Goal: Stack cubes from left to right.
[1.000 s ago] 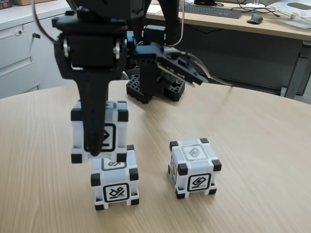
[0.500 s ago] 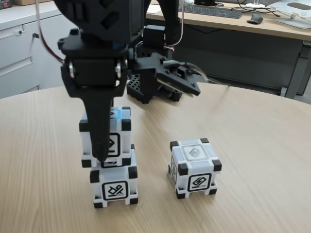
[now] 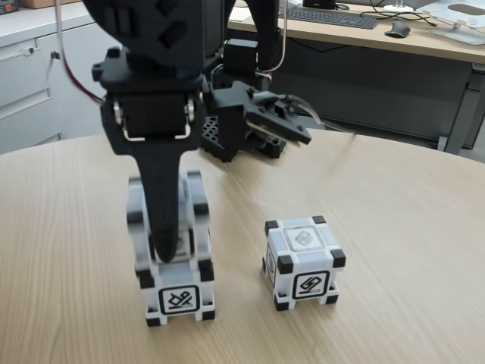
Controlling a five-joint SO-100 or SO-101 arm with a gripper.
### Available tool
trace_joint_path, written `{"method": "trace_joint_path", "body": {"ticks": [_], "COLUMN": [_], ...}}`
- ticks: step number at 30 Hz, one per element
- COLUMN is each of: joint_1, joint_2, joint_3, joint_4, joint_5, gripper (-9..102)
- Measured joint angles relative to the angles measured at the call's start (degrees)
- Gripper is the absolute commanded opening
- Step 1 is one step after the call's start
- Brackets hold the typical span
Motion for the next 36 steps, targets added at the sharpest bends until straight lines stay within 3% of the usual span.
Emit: {"method": "trace_joint_path", "body": {"ticks": [36], "joint_1": [-4.0], "joint_2": [6.8], "joint_3": [4.8], "joint_4": [0.0], "joint_5": [-1.9], "gripper": [49]}}
